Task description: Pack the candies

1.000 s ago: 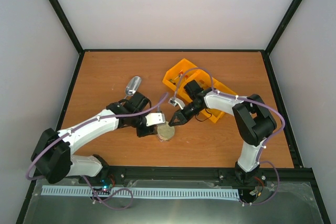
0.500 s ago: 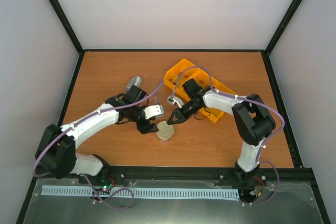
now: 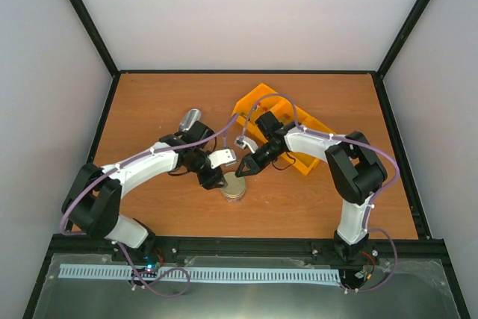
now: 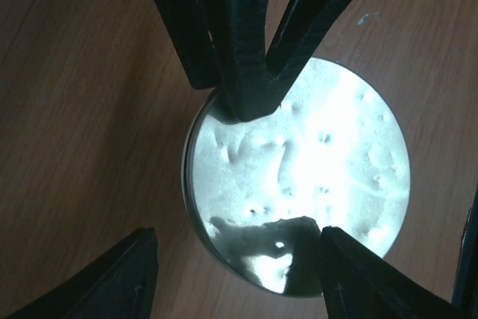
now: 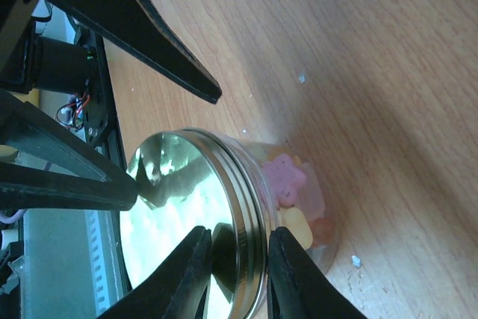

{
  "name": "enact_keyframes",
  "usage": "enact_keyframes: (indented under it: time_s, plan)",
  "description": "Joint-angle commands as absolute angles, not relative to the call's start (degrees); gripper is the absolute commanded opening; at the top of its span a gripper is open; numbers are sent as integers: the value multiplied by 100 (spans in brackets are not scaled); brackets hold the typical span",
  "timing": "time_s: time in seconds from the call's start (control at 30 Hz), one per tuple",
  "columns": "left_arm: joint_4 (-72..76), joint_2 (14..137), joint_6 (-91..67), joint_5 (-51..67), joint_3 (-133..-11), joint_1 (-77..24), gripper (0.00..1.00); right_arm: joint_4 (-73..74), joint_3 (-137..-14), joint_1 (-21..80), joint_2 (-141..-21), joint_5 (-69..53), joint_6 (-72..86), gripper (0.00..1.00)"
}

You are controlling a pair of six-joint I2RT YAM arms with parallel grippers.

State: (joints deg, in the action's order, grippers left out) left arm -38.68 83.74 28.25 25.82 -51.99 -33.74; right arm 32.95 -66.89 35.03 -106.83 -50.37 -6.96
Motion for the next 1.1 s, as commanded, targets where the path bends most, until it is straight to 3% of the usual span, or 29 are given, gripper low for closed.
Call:
enact_keyframes:
  time_s: [0.0, 0.23, 0.5, 0.6, 0.67, 0.83, 1.0, 1.07]
  plan:
    - [-3817, 8519, 2701, 2450, -5411, -3353, 58, 3257, -6855, 3594, -10742, -4996, -666, 23]
    - [-3821, 8603, 2777, 2349, -5252, -3359, 44, 3279, -6778, 3599, -10763, -4904, -839, 23]
    - [-3783, 8552, 2903, 2248, -5118, -3395, 44, 3110, -6359, 3595, -10660, -4807, -1090, 23]
    - [-3846, 8507, 2920, 2204, -5202, -3419, 47, 3009, -6392, 3538, -10494, -4727, -1205, 28]
    - [-3972, 8458, 2905, 2261, -5389, -3411, 51, 2949, -6607, 3402, -10298, -4735, -1226, 35]
    - [-4440, 8328, 2930, 2475, -6077, -3295, 68, 2931, -7232, 3245, -9816, -4689, -1472, 74]
    - [-4918, 8223, 2960, 2641, -6715, -3182, 98, 2683, -7322, 3151, -9270, -4275, -1825, 92]
    - [-5005, 8120, 2944, 2657, -6853, -3129, 100, 2374, -7152, 3051, -8998, -4048, -1925, 100]
